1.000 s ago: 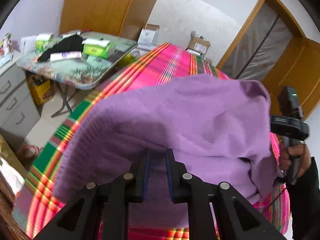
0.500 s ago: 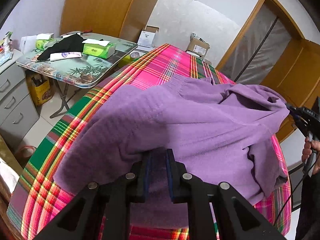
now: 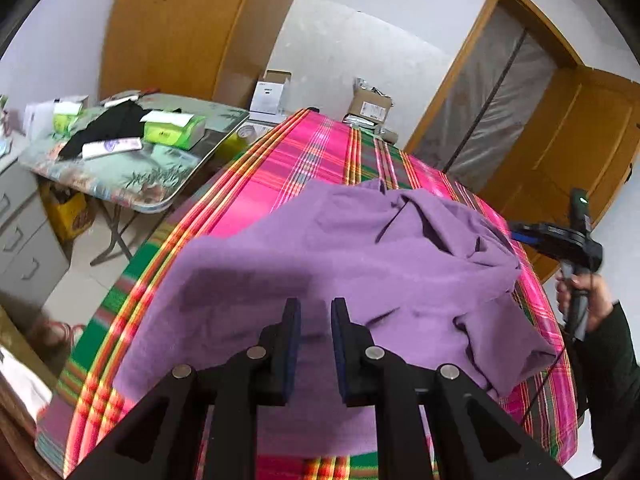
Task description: Fold clothes
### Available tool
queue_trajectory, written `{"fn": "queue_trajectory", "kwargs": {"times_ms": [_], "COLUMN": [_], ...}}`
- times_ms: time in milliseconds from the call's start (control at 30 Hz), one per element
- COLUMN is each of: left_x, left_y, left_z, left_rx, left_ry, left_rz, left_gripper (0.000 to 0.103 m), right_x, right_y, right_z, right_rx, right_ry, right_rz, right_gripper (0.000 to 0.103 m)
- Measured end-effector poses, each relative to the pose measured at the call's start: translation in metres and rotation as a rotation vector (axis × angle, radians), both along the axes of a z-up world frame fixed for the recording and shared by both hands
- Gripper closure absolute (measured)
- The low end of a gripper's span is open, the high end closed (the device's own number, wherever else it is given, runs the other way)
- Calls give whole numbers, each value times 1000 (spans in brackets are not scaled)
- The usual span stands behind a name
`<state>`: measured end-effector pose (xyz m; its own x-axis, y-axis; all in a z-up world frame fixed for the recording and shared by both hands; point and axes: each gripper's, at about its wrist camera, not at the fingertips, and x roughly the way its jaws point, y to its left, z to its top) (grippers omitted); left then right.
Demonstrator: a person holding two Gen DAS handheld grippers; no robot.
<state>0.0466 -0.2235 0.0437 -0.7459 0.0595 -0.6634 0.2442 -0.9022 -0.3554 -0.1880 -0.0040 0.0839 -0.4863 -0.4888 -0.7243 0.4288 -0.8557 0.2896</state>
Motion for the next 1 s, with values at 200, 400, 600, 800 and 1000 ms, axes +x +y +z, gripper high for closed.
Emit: {"fn": "queue_trajectory", "kwargs": {"times_ms": [200,400,600,800,1000], "left_x": [-20,-31,-35,-35,-34], "left_y": [2,12,13,11,11], "left_z": [-14,-22,-29,-33,-34], "left_rx": [0,-21,-13,-4,-9], "left_ry": [-52,-81,-96,-93,-83], "left_rz": [-6,-31,-34,-27,-23], "left_gripper": [88,88,88,88,88], "right_x": [-33,-50,-57,-50,-36], "right_y": [-58,-101,-118,-99,-6], "right_z": [-13,-33,-55,-44,4], "right_rx": [161,293,336,295,123], "right_ry": [36,58,-6,26,98], "right_rz": [162,290,383,314,-15], "right_gripper": [64,64,65,97,97]}}
